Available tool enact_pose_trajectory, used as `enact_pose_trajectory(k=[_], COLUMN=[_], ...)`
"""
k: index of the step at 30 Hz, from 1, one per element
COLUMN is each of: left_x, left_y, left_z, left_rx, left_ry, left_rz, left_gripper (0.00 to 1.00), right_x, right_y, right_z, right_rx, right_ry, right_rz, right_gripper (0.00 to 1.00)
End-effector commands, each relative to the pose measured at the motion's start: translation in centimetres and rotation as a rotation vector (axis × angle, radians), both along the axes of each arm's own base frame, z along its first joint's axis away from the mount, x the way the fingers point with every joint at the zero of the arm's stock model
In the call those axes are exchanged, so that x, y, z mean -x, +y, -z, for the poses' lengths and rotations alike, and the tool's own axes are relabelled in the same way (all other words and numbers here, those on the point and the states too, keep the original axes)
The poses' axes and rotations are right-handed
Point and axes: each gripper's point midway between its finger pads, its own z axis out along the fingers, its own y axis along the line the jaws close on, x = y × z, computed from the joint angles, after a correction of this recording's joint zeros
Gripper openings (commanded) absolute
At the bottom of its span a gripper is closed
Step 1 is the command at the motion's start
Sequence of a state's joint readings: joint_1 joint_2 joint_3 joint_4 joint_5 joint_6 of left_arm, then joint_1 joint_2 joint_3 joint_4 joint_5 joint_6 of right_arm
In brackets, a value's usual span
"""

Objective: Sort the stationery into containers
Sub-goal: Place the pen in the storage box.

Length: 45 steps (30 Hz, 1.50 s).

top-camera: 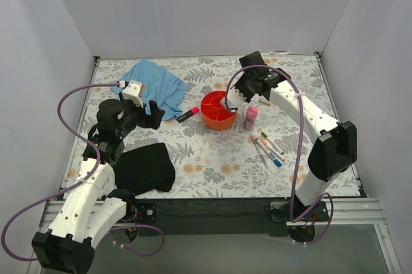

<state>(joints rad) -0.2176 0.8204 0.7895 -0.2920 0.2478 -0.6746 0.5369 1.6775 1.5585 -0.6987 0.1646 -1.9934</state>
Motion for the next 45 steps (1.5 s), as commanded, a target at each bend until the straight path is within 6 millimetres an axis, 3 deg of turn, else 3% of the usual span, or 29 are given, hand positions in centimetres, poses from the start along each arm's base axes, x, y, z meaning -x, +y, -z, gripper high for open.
enact_pose_trajectory(k=[1,16,21,24,27,30,31,32,36,38,40,43,45], left_x=[0.3,0.1,-0.1,0.1,0.2,-0.5,-1.1,-1.5,-3.3,-4.1,-4.9,-7.0,-8.5], left_y=[0.0,0.0,-0.2,-0.9,-2.0,-2.8,-3.0,-3.0,-3.3,-3.6,-4.0,-4.9,-5.6], left_z=[-0.7,0.2,1.4,2.4,4.1,5.4,4.8,5.0,5.9,5.8,7.4,9.2,10.3], left_rx=[0.016,0.007,-0.003,-0.017,-0.063,-0.109,-0.117,-0.133,-0.193,-0.206,-0.243,-0.255,-0.25], left_ry=[-0.022,0.0,0.026,0.049,0.075,0.097,0.092,0.098,0.105,0.079,0.093,0.147,0.201], left_rz=[0.003,0.004,0.023,0.072,0.18,0.261,0.273,0.281,0.325,0.346,0.398,0.452,0.485], left_gripper=[0.75,0.75,0.77,0.81,0.82,0.82,0.82,0.82,0.82,0.82,0.81,0.76,0.67], right_x=[-0.3,0.8,0.5,-0.3,-0.8,-1.0,-1.0,-1.0,-1.0,-1.2,-1.1,-1.2,-0.8], right_y=[1.1,2.0,2.2,3.0,3.4,3.7,4.0,4.3,5.2,5.1,5.1,3.7,2.7], right_z=[-0.5,3.2,4.7,4.6,3.7,3.0,2.2,1.7,-1.3,-3.9,-6.1,-9.1,-9.2], right_rx=[0.211,0.238,0.241,0.189,0.144,0.105,0.065,0.045,-0.079,-0.194,-0.319,-0.562,-0.71], right_ry=[-0.068,0.008,0.022,-0.015,-0.041,-0.047,-0.054,-0.06,-0.102,-0.118,-0.108,-0.063,0.001], right_rz=[-0.269,-0.306,-0.286,-0.263,-0.237,-0.222,-0.216,-0.213,-0.197,-0.133,-0.072,0.145,0.299], right_gripper=[0.01,0.01,0.01,0.18,0.44,0.45,0.47,0.57,0.59,0.59,0.6,0.6,0.6])
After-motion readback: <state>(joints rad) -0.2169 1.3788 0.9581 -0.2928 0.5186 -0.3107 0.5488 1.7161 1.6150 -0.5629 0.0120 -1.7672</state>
